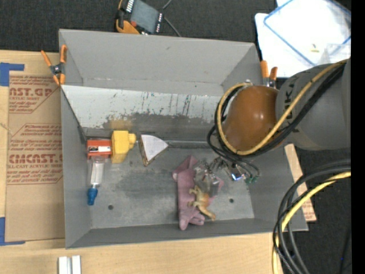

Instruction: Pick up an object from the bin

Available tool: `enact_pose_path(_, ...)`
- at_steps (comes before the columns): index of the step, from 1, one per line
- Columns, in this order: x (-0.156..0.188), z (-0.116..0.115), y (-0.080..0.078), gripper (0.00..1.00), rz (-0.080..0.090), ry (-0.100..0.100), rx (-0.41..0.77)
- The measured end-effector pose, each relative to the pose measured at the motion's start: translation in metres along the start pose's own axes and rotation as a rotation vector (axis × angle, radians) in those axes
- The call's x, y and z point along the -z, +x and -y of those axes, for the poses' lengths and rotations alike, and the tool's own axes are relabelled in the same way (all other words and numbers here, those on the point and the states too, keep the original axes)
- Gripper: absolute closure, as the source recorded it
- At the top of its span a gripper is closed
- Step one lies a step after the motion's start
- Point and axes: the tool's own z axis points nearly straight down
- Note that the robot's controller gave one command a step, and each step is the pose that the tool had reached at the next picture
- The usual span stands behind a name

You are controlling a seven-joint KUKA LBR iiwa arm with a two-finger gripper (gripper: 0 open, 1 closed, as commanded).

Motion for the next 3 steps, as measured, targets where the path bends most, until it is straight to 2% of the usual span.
enact_pose_path(1, -0.01, -0.001, 0.001, 1.0, 0.003, -0.001, 0.047)
enact_pose_path(2, -0.002, 0.013, 0.011, 1.0, 0.012, 0.005, 0.039)
enact_pose_path(3, 0.004, 0.003, -0.026, 1.0, 0.009, 0.004, 0.065)
